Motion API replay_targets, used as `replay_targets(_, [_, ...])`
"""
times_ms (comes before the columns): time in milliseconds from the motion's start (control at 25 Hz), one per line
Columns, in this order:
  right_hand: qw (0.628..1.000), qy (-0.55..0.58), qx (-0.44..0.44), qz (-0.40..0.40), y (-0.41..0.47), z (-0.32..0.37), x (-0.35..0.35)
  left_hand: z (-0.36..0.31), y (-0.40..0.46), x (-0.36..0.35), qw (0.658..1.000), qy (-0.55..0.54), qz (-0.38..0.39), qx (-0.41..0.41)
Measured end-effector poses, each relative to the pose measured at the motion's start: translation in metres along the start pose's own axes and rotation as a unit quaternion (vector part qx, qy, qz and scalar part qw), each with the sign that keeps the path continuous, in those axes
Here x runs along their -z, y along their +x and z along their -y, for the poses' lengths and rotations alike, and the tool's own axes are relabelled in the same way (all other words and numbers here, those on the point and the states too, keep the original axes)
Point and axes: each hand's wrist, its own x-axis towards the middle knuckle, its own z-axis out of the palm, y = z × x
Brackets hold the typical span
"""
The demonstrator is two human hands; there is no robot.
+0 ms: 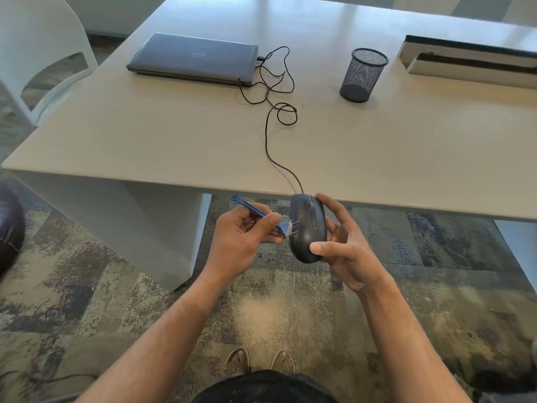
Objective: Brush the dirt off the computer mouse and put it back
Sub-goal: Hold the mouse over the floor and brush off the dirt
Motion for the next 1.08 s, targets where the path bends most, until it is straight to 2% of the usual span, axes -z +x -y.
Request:
replay_targets(400, [0.999, -0.007, 0.028, -0.031, 0.01, 0.015, 0.002, 0.013, -0.021, -0.011, 0.998, 0.028, 0.059, 0.01])
replay_targets(640, [0.999, -0.025, 0.021, -0.031, 0.012, 0.012, 0.002, 0.017, -0.016, 0.0, 0.999, 0.016, -0.015, 0.028])
replay_targets(760, [0.999, -0.029, 0.016, -0.025, 0.011, 0.01, 0.001, 0.014, -0.011, 0.008, 0.998, 0.019, -0.026, 0.055])
replay_targets(960, [0.998, -0.063, 0.003, -0.006, 0.01, 0.007, -0.008, 0.008, -0.007, 0.004, 0.986, -0.032, 0.073, 0.143])
replay_targets(1080, [0.997, -0.078, -0.008, 0.014, 0.009, 0.003, -0.015, 0.002, -0.005, -0.001, 0.978, -0.078, 0.087, 0.175])
